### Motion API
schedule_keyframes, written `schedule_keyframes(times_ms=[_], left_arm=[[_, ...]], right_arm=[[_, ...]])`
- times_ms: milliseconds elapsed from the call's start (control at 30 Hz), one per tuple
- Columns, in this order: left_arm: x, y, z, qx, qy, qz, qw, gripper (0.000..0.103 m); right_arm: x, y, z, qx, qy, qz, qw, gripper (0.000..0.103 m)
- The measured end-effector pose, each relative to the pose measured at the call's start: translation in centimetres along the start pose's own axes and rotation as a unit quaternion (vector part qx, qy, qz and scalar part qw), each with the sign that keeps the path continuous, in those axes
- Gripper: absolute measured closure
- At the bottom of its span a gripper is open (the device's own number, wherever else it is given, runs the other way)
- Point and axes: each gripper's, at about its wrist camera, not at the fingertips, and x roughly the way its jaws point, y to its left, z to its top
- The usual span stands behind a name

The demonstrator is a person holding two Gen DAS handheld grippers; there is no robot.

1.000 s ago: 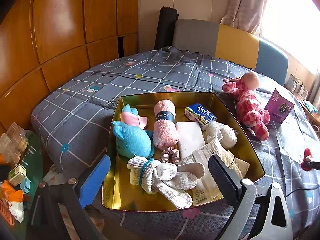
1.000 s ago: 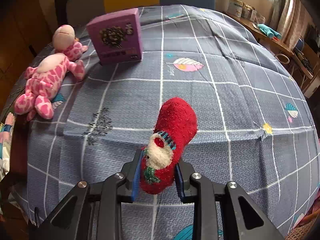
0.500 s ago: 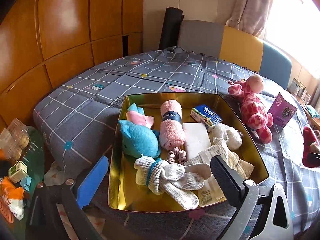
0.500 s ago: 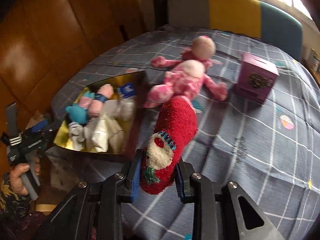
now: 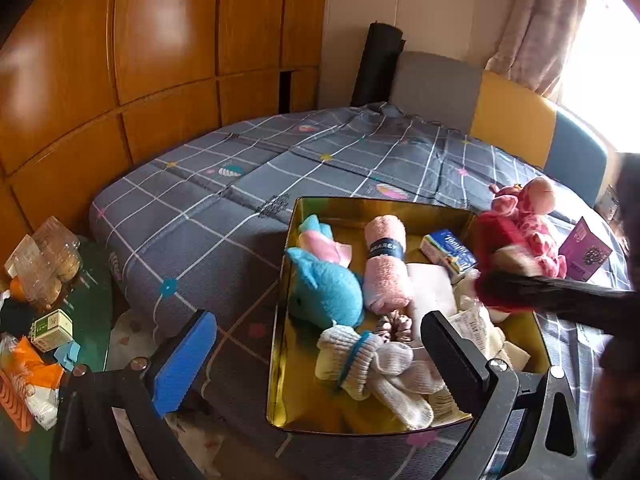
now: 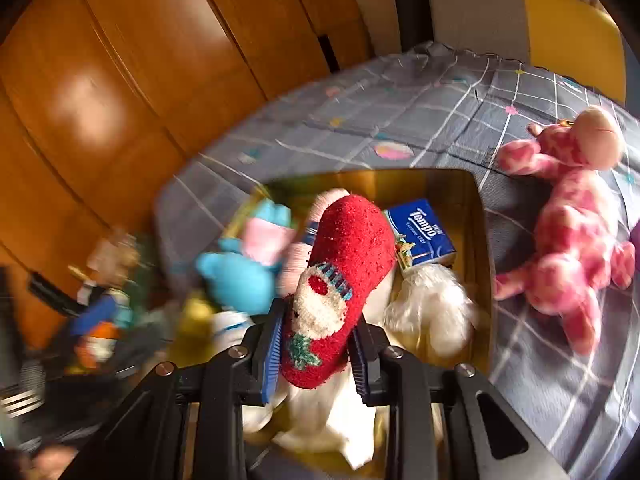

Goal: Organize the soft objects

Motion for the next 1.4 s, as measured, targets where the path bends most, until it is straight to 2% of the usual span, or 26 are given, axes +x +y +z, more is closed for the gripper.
schedule_keyframes(times_ms=[67,133,200,267,333,367,400,467,667,867,1133,1400], left_arm=[[0.2,0.3,0.0,-0.005,0.003,0.004,1.0,0.0],[0.4,0.4,0.0,-0.008,0.002,0.008,0.9999,0.0],[0.5,0.3,0.1,-0.01,0.001,0.023,0.9997,0.0],[0.5,0.1,0.2,-0.007,-0.001,0.04,0.9992,0.0],[0.4,-0.2,0.2,-0.003,-0.006,0.052,0.9986,0.0],[0.3,-0.4,0.1,0.0,-0.006,0.053,0.9985,0.0],[0.2,-0.5,0.1,0.002,-0.008,0.055,0.9985,0.0],[-0.2,-0.8,0.1,0.003,-0.016,0.056,0.9983,0.0],[-2.0,-1.6,0.0,-0.01,-0.037,0.045,0.9983,0.0],[-4.0,-2.7,-0.4,-0.017,-0.061,0.044,0.997,0.0],[-5.1,-3.2,-0.9,-0.018,-0.067,0.044,0.9966,0.0],[-5.3,-3.2,-1.1,-0.014,-0.067,0.044,0.9967,0.0]], right_arm=[[3.1,-0.2,0.2,-0.001,0.033,-0.016,0.999,0.072],[4.6,-0.4,0.0,-0.007,0.038,-0.035,0.999,0.072],[5.1,-0.5,-0.2,-0.009,0.041,-0.041,0.998,0.067],[4.7,-0.4,-0.4,-0.011,0.035,-0.043,0.998,0.06],[3.2,-0.2,-0.9,-0.018,0.018,-0.05,0.998,0.059],[2.6,-0.2,-1.2,-0.022,0.008,-0.055,0.998,0.054],[1.8,-0.1,-1.6,-0.025,-0.002,-0.058,0.998,0.042],[0.3,0.0,-2.3,-0.029,-0.024,-0.067,0.997,0.036],[-4.2,0.3,-4.5,-0.007,-0.089,-0.151,0.985,0.036],[-7.2,0.8,-6.6,0.015,-0.124,-0.197,0.972,0.036],[-9.1,2.3,-7.5,-0.005,-0.152,-0.207,0.966,0.036],[-9.5,3.0,-7.8,-0.009,-0.154,-0.207,0.966,0.036]])
